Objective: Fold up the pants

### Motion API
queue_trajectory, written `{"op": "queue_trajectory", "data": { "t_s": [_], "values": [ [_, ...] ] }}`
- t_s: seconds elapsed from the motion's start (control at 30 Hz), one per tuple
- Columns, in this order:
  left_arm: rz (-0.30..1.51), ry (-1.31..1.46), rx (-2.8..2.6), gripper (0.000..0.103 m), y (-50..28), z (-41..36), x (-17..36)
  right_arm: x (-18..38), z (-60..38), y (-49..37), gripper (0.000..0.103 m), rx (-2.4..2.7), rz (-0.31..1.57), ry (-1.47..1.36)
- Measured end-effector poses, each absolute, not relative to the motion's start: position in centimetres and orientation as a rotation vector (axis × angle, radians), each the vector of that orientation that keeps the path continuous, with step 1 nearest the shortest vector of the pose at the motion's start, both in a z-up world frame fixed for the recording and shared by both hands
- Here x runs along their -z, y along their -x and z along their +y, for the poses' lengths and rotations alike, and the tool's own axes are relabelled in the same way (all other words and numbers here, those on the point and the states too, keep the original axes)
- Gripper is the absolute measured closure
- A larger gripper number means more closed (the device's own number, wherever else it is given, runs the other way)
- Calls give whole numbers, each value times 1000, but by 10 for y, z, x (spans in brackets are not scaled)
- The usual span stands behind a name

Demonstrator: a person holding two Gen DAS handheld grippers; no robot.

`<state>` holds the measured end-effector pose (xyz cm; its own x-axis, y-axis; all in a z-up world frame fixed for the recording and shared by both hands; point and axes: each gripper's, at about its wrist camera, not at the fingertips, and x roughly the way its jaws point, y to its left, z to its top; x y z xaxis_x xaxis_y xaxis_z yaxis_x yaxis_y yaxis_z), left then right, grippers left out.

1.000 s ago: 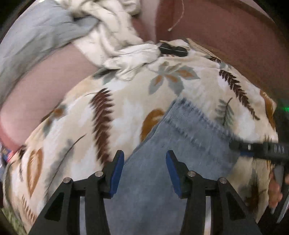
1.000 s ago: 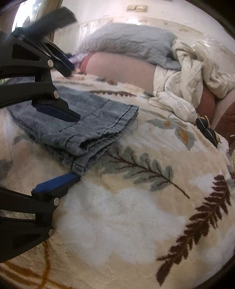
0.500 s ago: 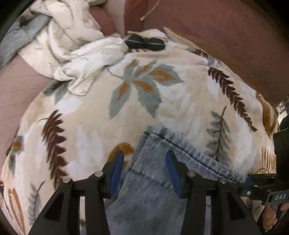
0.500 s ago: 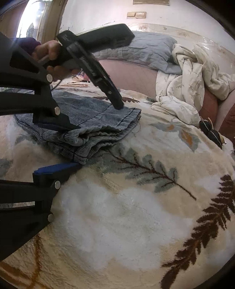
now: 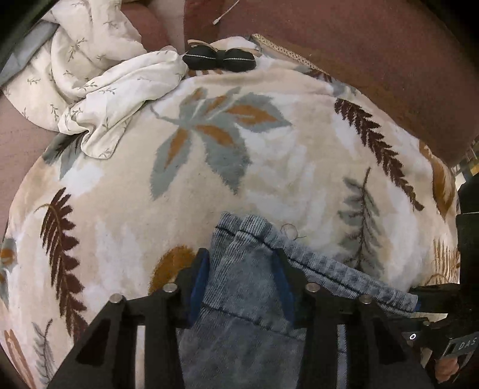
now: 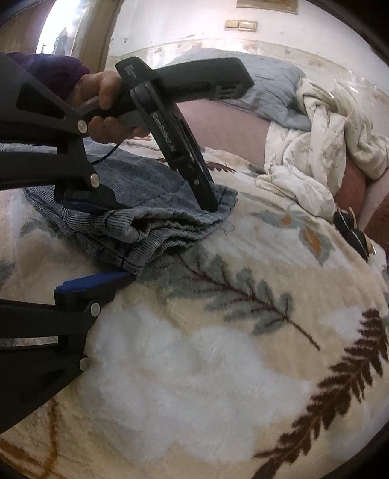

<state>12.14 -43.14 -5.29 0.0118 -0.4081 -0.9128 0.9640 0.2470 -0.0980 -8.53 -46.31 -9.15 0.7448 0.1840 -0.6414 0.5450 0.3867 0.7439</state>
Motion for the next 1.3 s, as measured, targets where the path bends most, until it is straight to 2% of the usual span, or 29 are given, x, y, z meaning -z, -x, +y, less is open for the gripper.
{"op": "queue_trajectory", "data": {
  "t_s": [0.03,0.13,0.23,0.53,0.8,0.87,0.9,1.3],
  "values": [
    [1039,-684,1215,68,-121,-431,53,91,-463,86,72,258,732,-1176],
    [1030,-658,1204,81,-122,-427,51,87,-459,83,76,240,725,-1152],
    [1036,-602,1208,88,-127,-419,44,70,-451,80,76,235,704,-1080],
    [972,-408,1256,89,-140,-376,-11,21,-413,72,78,169,644,-881],
    [884,-214,1250,93,-160,-290,-55,-13,-347,46,78,33,640,-744],
    [876,-179,1227,94,-168,-265,-57,-14,-332,40,78,-2,661,-729],
    [880,-154,1218,94,-171,-250,-56,-13,-323,35,82,-31,681,-728],
    [979,-82,1025,94,-185,-97,-7,28,-233,-20,82,-125,896,-607]
  ]
}}
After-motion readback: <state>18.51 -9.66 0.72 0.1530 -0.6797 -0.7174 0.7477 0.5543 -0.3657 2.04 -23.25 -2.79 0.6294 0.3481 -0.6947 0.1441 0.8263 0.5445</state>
